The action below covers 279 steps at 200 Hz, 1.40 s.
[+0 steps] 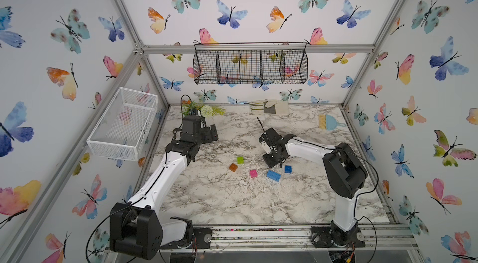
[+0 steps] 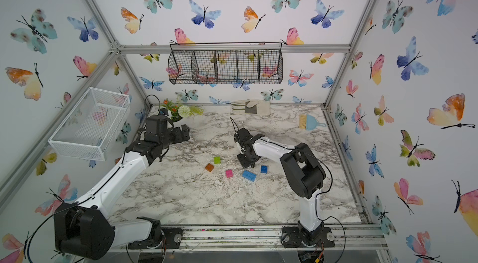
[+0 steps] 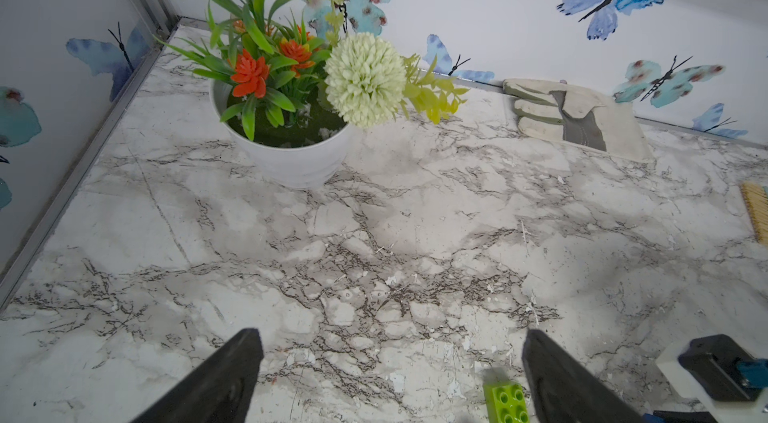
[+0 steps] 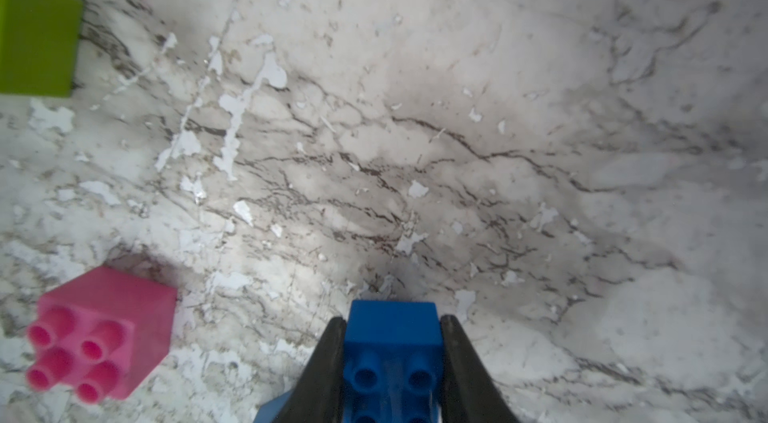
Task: Assemble the letter y with lego
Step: Pick up the lego brick from the center of the board, then assemble the lego brick with the lego brick.
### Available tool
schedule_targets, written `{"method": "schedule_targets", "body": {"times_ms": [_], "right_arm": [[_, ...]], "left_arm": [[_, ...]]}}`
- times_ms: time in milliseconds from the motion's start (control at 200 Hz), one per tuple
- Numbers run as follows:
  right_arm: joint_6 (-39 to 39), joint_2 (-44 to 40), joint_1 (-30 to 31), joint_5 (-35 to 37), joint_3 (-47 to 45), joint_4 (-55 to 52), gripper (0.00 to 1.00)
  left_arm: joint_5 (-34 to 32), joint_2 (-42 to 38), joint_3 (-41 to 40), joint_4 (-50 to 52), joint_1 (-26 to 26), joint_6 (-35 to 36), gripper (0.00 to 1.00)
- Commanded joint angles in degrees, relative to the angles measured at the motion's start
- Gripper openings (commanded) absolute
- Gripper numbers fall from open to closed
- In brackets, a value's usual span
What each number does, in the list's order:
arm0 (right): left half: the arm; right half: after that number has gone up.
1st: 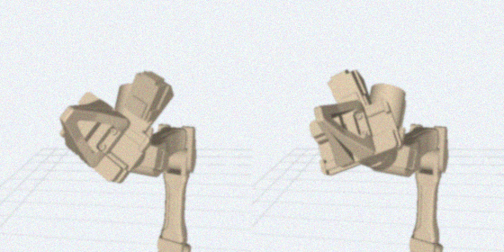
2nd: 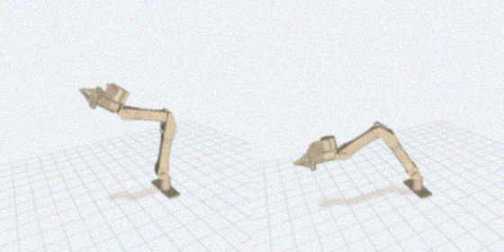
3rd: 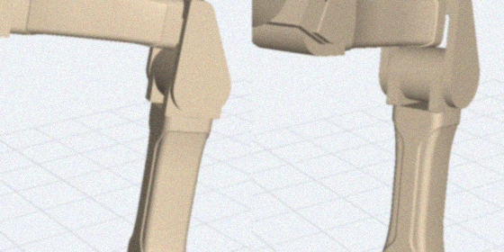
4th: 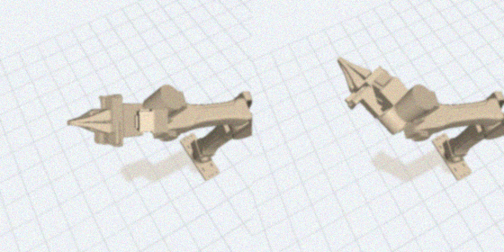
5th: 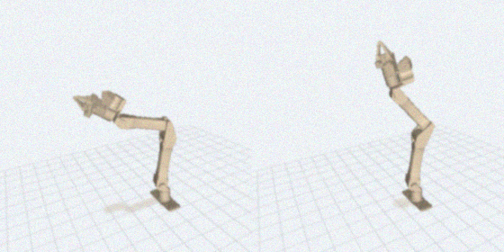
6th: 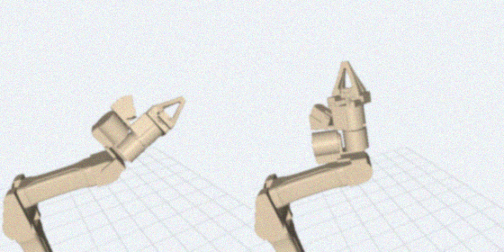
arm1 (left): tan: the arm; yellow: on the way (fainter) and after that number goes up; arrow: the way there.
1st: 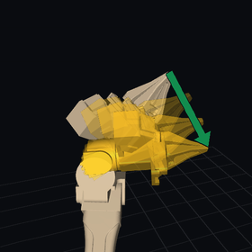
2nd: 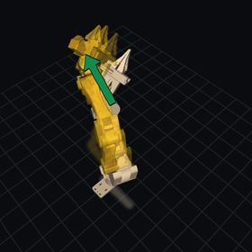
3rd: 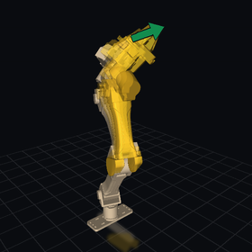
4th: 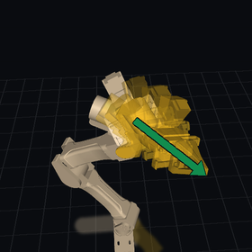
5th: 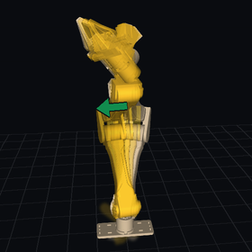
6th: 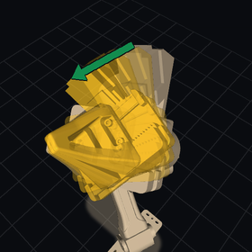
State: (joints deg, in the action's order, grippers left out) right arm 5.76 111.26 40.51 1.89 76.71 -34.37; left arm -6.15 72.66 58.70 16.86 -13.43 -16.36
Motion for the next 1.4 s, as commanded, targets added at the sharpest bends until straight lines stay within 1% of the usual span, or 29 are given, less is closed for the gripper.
{"method": "schedule_targets", "body": {"times_ms": [0,105,185,270,330,476,526,591,626,701,891,1161,1246,1392], "right_arm": [[-0.95,-1.31,0.55,0.77,2.33,-2.11,0.21],[-5.04,-2.14,0.69,-2.27,3.16,-2.66,0.18],[-9.21,-1.58,1.37,-4.56,4.61,-5.78,0.17],[-12.23,-1.46,2.52,-2.25,4.57,-7.8,0.16],[-13.38,-2.27,2.82,-1.19,3.59,-7.2,0.14],[-16.71,-5.07,2.98,-4.66,1.02,-4.92,0.08],[-17.8,-5.5,3.3,-4.65,0.53,-4.87,0.08],[-18.55,-5.78,3.72,-4.24,0.36,-5.04,0.04],[-19.09,-5.87,3.86,-4.63,0.37,-5.43,0.03],[-20.51,-5.91,4.07,-5.65,-0.12,-5.44,0.03],[-23.21,-5.28,4.77,-5.57,-0.81,-5.97,0.03],[-24.68,-4.59,5.17,-6.29,-1.89,-6.05,0.03],[-24.92,-3.96,5.79,-4.65,-2.18,-6.43,0.03],[-24.94,-3.86,5.89,-4.69,-2.78,-6.07,0.03]], "left_arm": [[-0.55,-1.99,-0.34,-0.65,0.51,-0.08,0.98],[-0.26,-2.18,-0.46,-0.78,0.76,-0.16,0.98],[0.17,-1.96,-0.43,-0.78,0.84,-0.26,0.98],[0.43,-1.57,-0.26,-0.44,0.91,-0.46,0.98],[0.53,-1.39,-0.17,-0.43,0.91,-0.51,0.98],[0.75,-1.12,-0.2,-0.34,1.11,-0.65,0.99],[0.79,-1.12,-0.23,-0.34,1.21,-0.77,0.98],[0.84,-1.05,-0.21,-0.38,1.21,-0.82,0.98],[0.79,-0.97,-0.19,-0.34,1.23,-0.86,0.98],[0.84,-0.94,-0.21,-0.34,1.29,-0.87,0.98],[1.05,-0.86,-0.32,-0.34,1.37,-0.97,0.98],[1.32,-0.55,-0.13,-0.14,1.56,-1.2,0.98],[1.27,-0.62,-0.2,-0.12,1.57,-1.22,0.99],[1.4,-0.37,-0.16,-0.08,1.63,-1.26,0.98]]}}
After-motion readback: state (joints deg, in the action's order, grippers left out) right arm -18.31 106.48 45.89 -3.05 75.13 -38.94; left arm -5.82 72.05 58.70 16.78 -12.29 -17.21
